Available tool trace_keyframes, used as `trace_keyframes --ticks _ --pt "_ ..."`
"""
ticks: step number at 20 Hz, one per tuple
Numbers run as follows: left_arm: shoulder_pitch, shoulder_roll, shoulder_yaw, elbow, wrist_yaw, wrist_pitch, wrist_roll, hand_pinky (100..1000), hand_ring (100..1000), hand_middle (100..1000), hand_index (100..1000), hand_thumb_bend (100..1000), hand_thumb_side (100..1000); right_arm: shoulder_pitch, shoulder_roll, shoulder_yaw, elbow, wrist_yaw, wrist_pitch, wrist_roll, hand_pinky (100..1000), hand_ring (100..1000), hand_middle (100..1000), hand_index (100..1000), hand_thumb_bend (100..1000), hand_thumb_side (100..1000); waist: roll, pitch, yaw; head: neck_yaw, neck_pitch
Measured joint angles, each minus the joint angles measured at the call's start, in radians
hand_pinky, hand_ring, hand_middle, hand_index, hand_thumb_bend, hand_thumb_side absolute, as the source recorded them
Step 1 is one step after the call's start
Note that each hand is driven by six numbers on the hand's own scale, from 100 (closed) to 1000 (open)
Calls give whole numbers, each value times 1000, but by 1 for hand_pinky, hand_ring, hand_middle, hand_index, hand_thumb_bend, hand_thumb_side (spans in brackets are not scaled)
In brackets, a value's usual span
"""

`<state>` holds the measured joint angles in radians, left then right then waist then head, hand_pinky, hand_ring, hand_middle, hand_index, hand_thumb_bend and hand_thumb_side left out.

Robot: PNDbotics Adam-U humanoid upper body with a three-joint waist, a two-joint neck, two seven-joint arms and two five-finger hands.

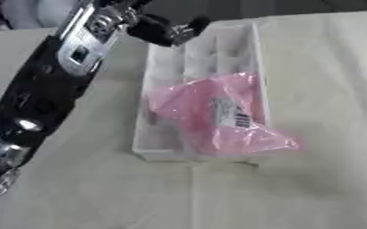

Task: Pick up objects on the table and place them in the box.

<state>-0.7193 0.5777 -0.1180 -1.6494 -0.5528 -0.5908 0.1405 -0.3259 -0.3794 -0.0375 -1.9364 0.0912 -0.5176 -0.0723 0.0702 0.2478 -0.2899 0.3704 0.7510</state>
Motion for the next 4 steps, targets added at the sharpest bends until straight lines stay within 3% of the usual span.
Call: trace_keyframes --ticks 4 --pt "52 21 16 -43 166 -19 94 406 596 617 731 100 586 1 0 -1 0 0 0 -4 100 139 119 483 442 1000 -2 0 22 -6 -1"
